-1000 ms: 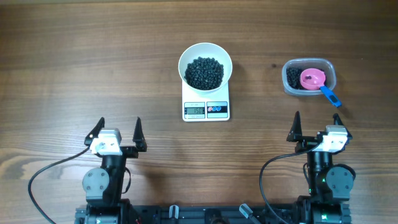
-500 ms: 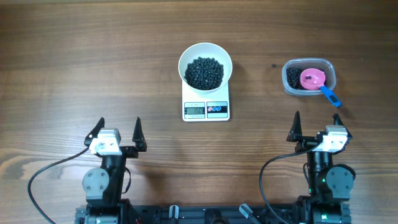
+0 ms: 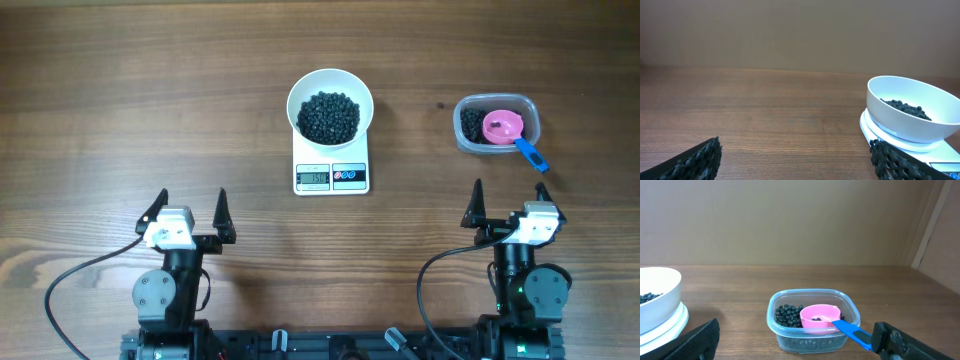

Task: Scoop item into bowl and weigh 150g on scale

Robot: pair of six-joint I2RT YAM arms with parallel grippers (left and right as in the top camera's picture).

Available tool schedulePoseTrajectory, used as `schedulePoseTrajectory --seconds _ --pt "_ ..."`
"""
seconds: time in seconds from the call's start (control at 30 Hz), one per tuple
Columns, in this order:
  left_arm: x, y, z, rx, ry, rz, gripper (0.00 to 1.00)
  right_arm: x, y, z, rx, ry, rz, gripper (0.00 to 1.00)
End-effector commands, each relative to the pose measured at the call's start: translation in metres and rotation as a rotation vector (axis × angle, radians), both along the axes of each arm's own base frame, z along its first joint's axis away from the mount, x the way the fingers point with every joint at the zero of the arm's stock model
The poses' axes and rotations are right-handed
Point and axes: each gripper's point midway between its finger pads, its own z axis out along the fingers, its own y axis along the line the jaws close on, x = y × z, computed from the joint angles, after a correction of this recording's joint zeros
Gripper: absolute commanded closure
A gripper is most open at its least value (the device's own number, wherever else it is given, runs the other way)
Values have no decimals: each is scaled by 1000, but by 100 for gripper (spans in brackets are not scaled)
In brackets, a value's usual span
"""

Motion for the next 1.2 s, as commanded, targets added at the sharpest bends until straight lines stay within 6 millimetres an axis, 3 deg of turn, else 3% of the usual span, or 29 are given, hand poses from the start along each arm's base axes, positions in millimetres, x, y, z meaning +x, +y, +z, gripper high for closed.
schedulePoseTrajectory --seconds 0.0,1.17 --pt "0 1 -1 -12 0 13 0 0 4 2 12 -15 21 0" --pt "0 1 -1 -12 -1 13 0 0 9 2 16 -11 53 0"
